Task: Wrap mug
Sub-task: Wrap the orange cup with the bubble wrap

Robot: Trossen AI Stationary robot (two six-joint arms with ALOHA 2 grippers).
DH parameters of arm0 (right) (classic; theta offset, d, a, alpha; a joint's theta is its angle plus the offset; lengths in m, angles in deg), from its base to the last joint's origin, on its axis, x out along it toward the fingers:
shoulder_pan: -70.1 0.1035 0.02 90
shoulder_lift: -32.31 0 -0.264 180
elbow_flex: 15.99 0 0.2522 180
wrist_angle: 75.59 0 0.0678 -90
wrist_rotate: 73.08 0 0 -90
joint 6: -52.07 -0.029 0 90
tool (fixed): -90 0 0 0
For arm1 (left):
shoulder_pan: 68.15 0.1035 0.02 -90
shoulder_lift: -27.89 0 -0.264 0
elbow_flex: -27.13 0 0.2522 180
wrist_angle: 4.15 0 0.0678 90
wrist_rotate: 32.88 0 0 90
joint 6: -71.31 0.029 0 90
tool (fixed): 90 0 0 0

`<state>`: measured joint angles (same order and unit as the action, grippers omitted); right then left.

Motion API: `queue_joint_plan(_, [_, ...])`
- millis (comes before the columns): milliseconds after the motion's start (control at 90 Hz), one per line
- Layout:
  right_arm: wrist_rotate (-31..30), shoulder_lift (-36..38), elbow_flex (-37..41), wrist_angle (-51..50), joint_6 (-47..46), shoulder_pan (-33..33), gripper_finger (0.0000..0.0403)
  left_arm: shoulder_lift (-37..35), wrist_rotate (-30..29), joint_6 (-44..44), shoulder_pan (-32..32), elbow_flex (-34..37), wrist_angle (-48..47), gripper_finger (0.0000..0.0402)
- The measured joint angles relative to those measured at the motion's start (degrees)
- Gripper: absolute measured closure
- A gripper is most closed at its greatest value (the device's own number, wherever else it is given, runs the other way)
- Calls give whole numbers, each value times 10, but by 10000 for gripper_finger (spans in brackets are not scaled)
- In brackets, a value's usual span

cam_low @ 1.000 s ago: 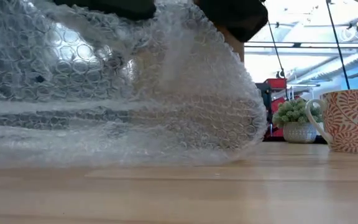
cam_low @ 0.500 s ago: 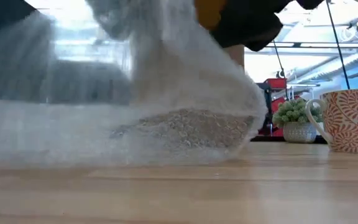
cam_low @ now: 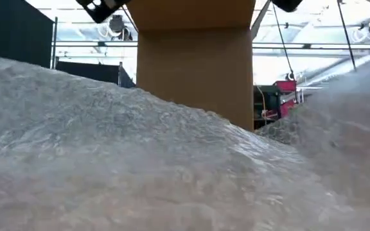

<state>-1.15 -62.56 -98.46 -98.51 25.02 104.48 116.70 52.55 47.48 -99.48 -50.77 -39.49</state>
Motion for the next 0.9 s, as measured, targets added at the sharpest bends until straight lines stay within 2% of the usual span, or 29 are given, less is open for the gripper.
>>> queue_joint_plan(122, [2,-30,0,46,49,-12,239,-17,-89,-41,-8,10,-103,175])
queue_joint_plan(211, [3,-47,0,71,61,-24,239,-19,-110,-59,-7,29,-131,175])
queue_joint_plan(389, [3,-90,0,81,52,-40,239,-15,-110,-81,1,101,-85,175])
queue_joint_plan(544, [34,-134,0,81,22,-41,239,-15,-119,-111,10,167,-23,175])
queue_joint_plan(756, [78,-188,0,73,-1,-35,239,-15,-144,-134,23,208,0,175])
queue_joint_plan(900, [84,-194,0,12,-27,-26,239,-15,-143,-140,25,236,34,175])
